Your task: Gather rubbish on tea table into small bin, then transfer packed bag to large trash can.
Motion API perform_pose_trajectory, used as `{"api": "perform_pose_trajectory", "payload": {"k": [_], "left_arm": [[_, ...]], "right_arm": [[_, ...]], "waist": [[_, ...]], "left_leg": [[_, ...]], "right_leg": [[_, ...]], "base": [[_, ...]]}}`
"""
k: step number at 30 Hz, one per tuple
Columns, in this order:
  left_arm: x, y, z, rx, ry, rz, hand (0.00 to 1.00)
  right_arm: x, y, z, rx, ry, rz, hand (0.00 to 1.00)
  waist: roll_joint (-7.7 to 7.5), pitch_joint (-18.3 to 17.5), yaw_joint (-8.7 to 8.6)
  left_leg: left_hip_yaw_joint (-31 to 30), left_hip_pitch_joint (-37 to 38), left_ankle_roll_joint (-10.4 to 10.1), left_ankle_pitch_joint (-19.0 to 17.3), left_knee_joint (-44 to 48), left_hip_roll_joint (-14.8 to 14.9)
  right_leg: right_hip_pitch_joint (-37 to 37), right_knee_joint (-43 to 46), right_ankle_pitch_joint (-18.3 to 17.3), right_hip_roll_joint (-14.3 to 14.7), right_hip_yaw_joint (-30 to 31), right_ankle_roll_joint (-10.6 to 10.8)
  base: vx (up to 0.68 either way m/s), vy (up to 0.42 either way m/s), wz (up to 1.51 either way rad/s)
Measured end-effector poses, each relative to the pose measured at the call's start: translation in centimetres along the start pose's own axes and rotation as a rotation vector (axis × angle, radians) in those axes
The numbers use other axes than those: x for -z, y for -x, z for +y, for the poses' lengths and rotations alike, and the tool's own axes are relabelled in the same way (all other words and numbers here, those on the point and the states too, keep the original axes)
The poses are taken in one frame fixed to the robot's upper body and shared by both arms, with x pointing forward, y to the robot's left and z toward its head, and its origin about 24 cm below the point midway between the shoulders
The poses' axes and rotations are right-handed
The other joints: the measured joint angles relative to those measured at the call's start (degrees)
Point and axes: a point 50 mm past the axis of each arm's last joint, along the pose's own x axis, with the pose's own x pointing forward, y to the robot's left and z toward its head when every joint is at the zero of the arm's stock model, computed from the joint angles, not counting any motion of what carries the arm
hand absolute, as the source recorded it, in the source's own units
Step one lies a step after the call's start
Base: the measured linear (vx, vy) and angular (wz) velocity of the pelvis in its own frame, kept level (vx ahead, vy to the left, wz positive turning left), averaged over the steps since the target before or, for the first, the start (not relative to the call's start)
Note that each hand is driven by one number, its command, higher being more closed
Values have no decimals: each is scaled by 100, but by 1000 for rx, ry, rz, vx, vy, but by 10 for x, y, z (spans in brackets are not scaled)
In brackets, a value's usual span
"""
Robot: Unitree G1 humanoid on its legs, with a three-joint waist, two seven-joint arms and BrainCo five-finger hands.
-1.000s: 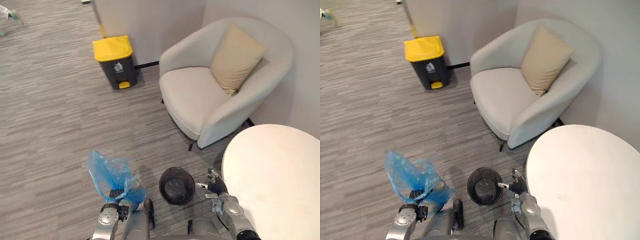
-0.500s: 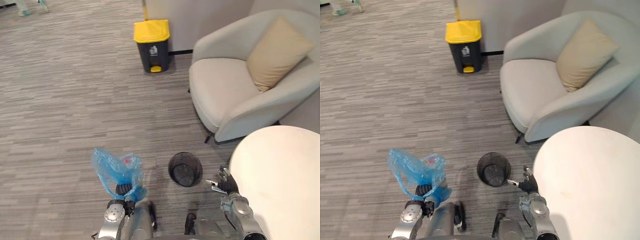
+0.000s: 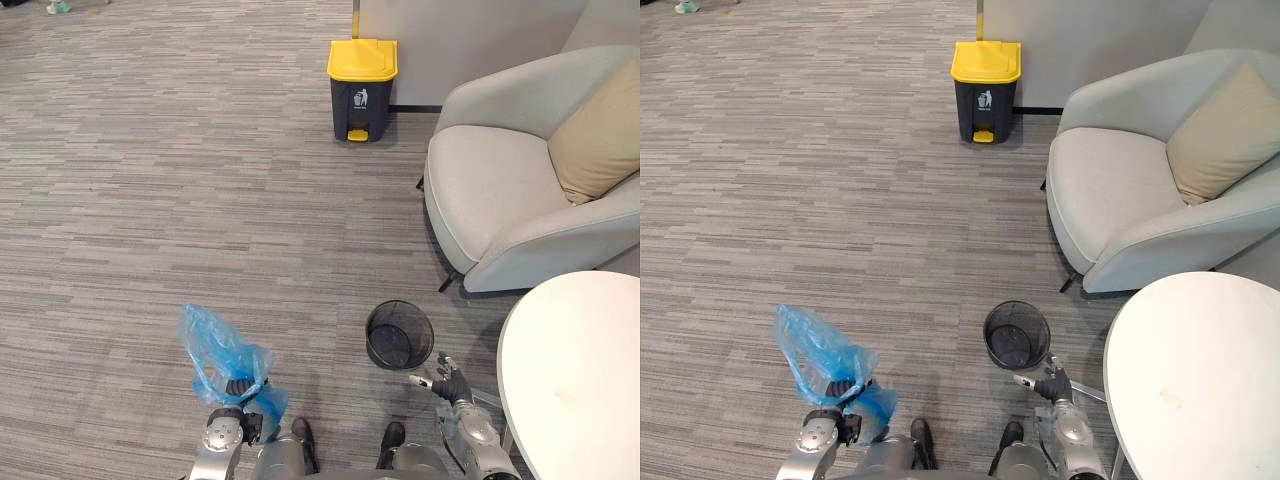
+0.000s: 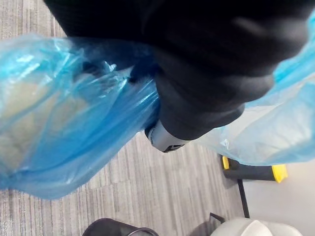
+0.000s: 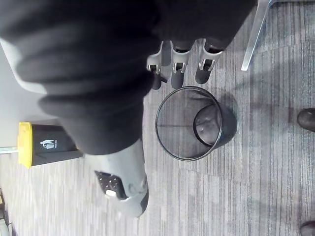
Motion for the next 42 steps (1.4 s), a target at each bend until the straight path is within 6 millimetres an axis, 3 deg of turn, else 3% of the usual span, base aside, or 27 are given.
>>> {"api": "perform_pose_trajectory", "payload": {"k": [2, 7, 8, 10, 11, 12, 14, 16, 17, 18, 19, 22, 23, 24, 26, 27, 28, 31, 32, 33, 34, 35, 36, 40, 42], "left_arm": [[0, 0, 4, -20, 10, 1, 100], [7, 3, 9, -35, 10, 22, 100], [8, 4, 12, -40, 3, 25, 100], [5, 4, 11, -40, 4, 15, 100], [0, 3, 11, -40, 7, -5, 100], [-3, 1, 11, -41, 7, -16, 100], [-9, 0, 12, -46, 6, -36, 100], [-16, -5, 16, -59, -4, -58, 100], [-18, -6, 14, -55, -5, -64, 100], [-20, -8, 6, -42, 16, -63, 100], [-19, -7, 4, -38, 22, -63, 100], [-19, -5, 1, -35, 33, -66, 100], [-21, -5, 0, -35, 40, -74, 100], [-26, -4, -4, -27, 58, -94, 100], [-29, -3, -7, -19, 69, -113, 100], [-32, -3, -8, -12, 73, -126, 100], [-36, -3, -7, -13, 73, -138, 100], [-39, -4, -7, -12, 72, -150, 100], [-41, -5, -7, -12, 72, -156, 100], [-41, -6, -7, -12, 72, -156, 100], [-39, -5, -9, -9, 73, -147, 100], [-33, -6, -11, -4, 71, -119, 100], [-31, -11, -8, -4, 54, -93, 100], [-34, -13, -8, 7, 29, -101, 100], [-25, -10, -3, 5, 6, -76, 100]], "right_arm": [[-3, -2, 0, -1, 1, -7, 0], [0, -2, 2, -7, 12, 8, 0], [2, -1, 3, -12, 12, 17, 0], [3, -1, 2, -11, 19, 27, 0], [5, 0, 4, -17, 21, 33, 0], [10, 3, 6, -24, 18, 45, 0], [13, 5, 11, -31, 5, 56, 0], [13, 5, 8, -23, 8, 56, 0], [15, 6, 6, -18, 10, 62, 0], [16, 7, -2, -1, 16, 66, 0], [16, 7, -3, 7, 11, 63, 0], [6, 7, -4, 16, -11, 13, 0], [6, 8, -5, 18, -13, 6, 0], [4, 12, -5, 25, -27, -12, 0], [-1, 12, -2, 21, -48, -40, 0], [-7, 10, 0, 21, -58, -58, 0], [-10, 9, 0, 26, -78, -69, 0], [-11, 9, 3, 33, -95, -69, 0], [-10, 9, 4, 35, -99, -64, 0], [-9, 8, 1, 45, -96, -60, 0], [-6, 8, -1, 46, -91, -50, 0], [-1, 7, -1, 49, -85, -19, 0], [4, 6, 6, 34, -93, 13, 0], [12, 8, 6, 34, -98, 41, 0], [16, 9, 9, 28, -103, 60, 0]], "waist": [[-30, 5, -16], [-179, 70, -11], [-275, 85, -13], [-355, 177, -34], [-361, 228, -61], [-238, 317, -82], [-319, 292, -96], [-427, 321, -167], [-527, 283, -163], [-393, 268, -157], [-341, 256, -144], [-133, 238, -161], [-116, 242, -155], [-118, 241, -132], [-160, 227, -63], [-162, 221, -14], [-173, 218, 26], [-207, 244, 114], [-242, 263, 156], [-275, 261, 164], [-192, 234, 163], [-107, 181, 179], [-296, 172, 144], [-382, 146, 141], [-386, 151, 123]], "left_leg": [[-86, -222, 70, -90, 205, 15], [-192, -525, 216, -877, 1234, -35], [-305, -546, 269, -1050, 1416, -126], [-480, -509, 409, -1231, 1562, -303], [-611, -391, 448, -1265, 1575, -346], [-821, -308, 476, -1297, 1587, -300], [-1075, -248, 473, -1352, 1524, -329], [-1319, -161, 367, -1400, 1448, -458], [-1414, -138, 254, -1443, 1490, -562], [-1599, -65, 114, -1512, 1513, -521], [-1615, -27, 76, -1502, 1458, -483], [-1626, 142, -319, -1266, 1473, -219], [-1597, 128, -374, -1235, 1698, -138], [-1338, -75, -582, -957, 2644, 108], [-838, -445, -476, -878, 3638, 434], [-510, -651, -215, -1047, 3974, 649], [-326, -841, -22, -1176, 3908, 744], [-239, -1243, 70, -1230, 3248, 777], [-301, -1439, 54, -1183, 2768, 707], [-523, -1478, -97, -837, 1923, 526], [-669, -1440, -63, -416, 1379, 496], [-847, -1453, -126, 256, 1179, 529], [-725, -1501, -71, -6, 1390, 335], [-340, -1373, 181, -793, 1898, 84], [-45, -991, 245, -1044, 1813, 61]], "right_leg": [[-141, 144, -46, -21, -53, 20], [-497, 1658, -943, -477, 41, 266], [-579, 2038, -1169, -601, 204, 301], [-736, 2712, -1111, -653, 922, 247], [-1178, 3540, -835, -578, 1449, 69], [-1263, 3652, -1098, -263, 1768, 212], [-1473, 3444, -1290, 100, 1942, 201], [-1562, 2661, -1286, 357, 1992, 192], [-1539, 2374, -1009, 379, 2070, -102], [-1390, 2431, -1085, 372, 1853, -220], [-1356, 2422, -1134, 391, 1805, -273], [-844, 2129, -1276, 521, 1401, -400], [-671, 2030, -1280, 560, 1320, -407], [-201, 1762, -1294, 655, 1216, -438], [183, 1560, -1345, 687, 1262, -555], [389, 1433, -1349, 694, 1368, -561], [506, 1301, -1349, 662, 1473, -561], [667, 1090, -1350, 537, 1629, -556], [746, 1016, -1387, 417, 1683, -468], [785, 1011, -1482, 303, 1775, -222], [802, 993, -1542, 324, 1818, -106], [847, 974, -1814, 338, 1998, 250], [856, 979, -1888, 106, 2127, 318], [622, 1787, -1755, -296, 2658, 470], [-42, 3201, -1209, -404, 2910, 721]], "base": [[-79, 27, 14], [-18, 54, 16], [66, 40, 44], [127, 39, 52], [184, 57, 61], [197, 28, 64], [203, -83, 73], [265, -179, 90], [375, -223, 92], [342, -174, 67], [421, -203, 55], [290, -135, 42], [486, -203, 48], [324, -107, 28], [305, -34, -1], [337, 55, -35], [272, 77, -35], [255, 183, -24], [269, 293, -24], [276, 311, -26], [277, 377, -45], [273, 368, -38], [272, 363, -28], [281, 310, -25], [306, 231, -59]]}}
